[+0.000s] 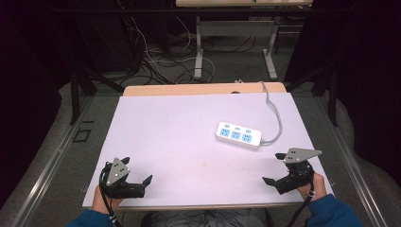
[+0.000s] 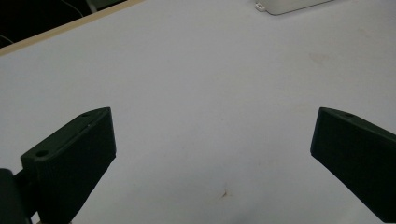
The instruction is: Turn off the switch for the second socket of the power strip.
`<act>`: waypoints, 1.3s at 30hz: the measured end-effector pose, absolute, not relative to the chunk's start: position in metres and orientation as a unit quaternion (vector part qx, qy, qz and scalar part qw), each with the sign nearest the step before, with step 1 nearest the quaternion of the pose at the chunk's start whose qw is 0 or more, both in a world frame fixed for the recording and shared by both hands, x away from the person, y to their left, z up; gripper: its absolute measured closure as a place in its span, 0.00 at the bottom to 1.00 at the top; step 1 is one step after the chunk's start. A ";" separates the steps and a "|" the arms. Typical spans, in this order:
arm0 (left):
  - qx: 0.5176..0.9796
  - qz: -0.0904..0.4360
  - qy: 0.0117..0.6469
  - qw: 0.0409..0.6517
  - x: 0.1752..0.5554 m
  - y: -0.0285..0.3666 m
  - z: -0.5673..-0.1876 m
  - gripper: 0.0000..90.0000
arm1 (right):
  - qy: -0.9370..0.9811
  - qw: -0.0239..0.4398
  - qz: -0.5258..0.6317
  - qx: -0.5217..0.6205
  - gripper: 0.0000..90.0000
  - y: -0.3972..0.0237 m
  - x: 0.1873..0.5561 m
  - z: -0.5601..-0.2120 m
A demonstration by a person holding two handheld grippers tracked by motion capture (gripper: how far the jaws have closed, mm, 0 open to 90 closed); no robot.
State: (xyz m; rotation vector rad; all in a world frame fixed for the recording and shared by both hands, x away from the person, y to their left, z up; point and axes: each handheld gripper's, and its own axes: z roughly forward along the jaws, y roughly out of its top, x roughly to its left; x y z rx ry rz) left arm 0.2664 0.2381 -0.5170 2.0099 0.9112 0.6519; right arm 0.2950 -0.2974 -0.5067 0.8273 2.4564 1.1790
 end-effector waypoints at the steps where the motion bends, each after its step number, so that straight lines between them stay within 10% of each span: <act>1: 0.797 0.259 0.362 0.408 0.266 0.238 -0.517 0.00 | 0.851 0.149 0.414 0.288 0.00 -0.297 0.296 -0.507; 39: 0.805 0.256 0.355 0.401 0.270 0.233 -0.519 0.00 | 0.862 0.150 0.394 0.282 0.00 -0.282 0.313 -0.510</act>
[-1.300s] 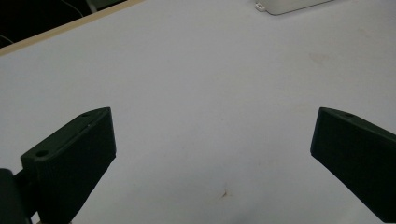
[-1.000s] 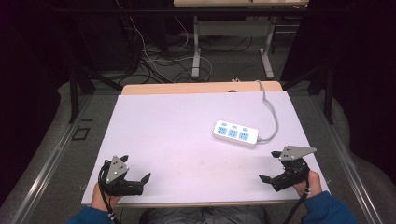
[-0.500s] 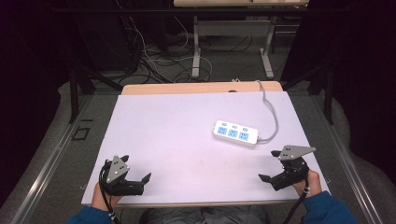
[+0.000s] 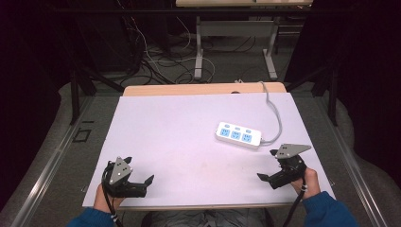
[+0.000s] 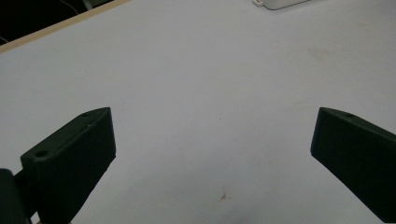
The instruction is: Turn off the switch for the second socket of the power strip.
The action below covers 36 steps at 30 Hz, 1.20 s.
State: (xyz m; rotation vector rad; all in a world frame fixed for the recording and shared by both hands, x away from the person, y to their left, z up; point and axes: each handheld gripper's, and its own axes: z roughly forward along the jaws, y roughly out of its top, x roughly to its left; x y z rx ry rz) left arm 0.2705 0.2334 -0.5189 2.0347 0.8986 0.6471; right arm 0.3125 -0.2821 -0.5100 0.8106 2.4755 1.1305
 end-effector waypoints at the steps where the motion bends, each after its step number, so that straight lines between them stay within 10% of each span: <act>1: 0.805 0.257 0.355 0.400 0.271 0.233 -0.519 0.00 | 0.861 0.152 0.394 0.283 0.00 -0.281 0.314 -0.510; 36: 0.805 0.263 0.355 0.397 0.270 0.232 -0.519 0.00 | 0.861 0.164 0.376 0.300 0.01 -0.256 0.375 -0.512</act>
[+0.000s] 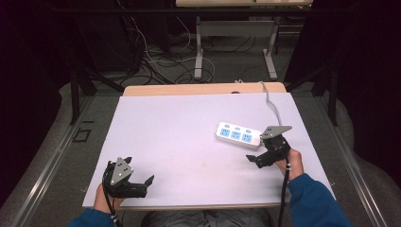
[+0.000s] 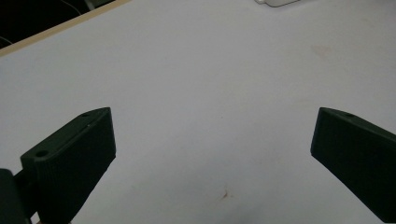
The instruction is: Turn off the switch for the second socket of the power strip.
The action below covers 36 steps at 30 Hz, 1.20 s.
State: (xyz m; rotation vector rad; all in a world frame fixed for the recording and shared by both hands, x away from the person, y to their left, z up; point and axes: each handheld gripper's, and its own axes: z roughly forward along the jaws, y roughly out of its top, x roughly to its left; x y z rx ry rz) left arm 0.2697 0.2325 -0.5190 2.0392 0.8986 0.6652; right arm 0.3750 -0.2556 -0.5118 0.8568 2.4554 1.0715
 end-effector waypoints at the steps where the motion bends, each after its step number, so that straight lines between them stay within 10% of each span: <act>1: 0.807 0.262 0.354 0.394 0.270 0.233 -0.519 0.00 | 0.862 0.163 0.373 0.302 0.01 -0.255 0.376 -0.512; 36: 0.809 0.264 0.347 0.394 0.272 0.230 -0.520 0.00 | 0.835 0.168 0.393 0.346 0.00 -0.244 0.430 -0.514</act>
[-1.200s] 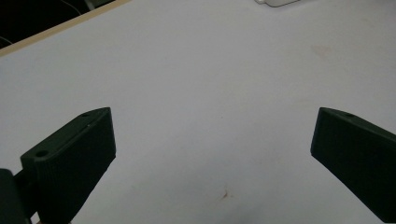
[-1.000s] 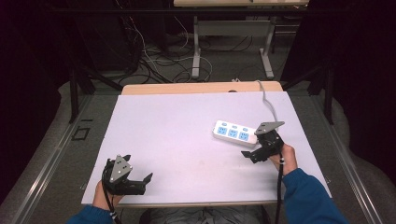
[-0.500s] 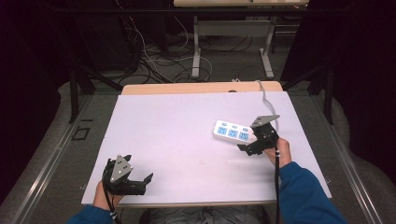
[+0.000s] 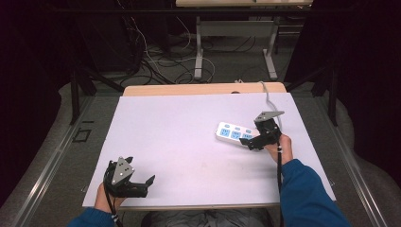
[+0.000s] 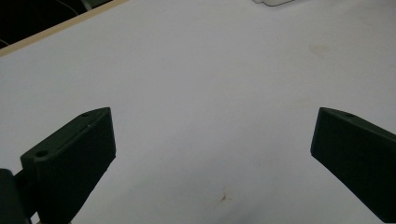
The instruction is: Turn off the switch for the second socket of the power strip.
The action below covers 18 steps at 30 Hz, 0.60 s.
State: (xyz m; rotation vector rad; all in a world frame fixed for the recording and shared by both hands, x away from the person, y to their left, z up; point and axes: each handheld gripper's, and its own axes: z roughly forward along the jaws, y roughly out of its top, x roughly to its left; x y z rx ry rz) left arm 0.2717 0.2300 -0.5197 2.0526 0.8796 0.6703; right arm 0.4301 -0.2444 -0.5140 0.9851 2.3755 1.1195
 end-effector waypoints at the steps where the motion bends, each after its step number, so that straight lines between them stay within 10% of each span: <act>1: 0.810 0.263 0.348 0.392 0.272 0.229 -0.520 0.00 | 0.833 0.170 0.397 0.347 0.00 -0.244 0.431 -0.514; 9: 0.810 0.260 0.348 0.394 0.272 0.229 -0.520 0.00 | 0.828 0.172 0.404 0.349 0.04 -0.238 0.439 -0.515; 18: 0.809 0.265 0.348 0.393 0.273 0.229 -0.520 0.00 | 0.813 0.183 0.415 0.365 0.42 -0.241 0.440 -0.512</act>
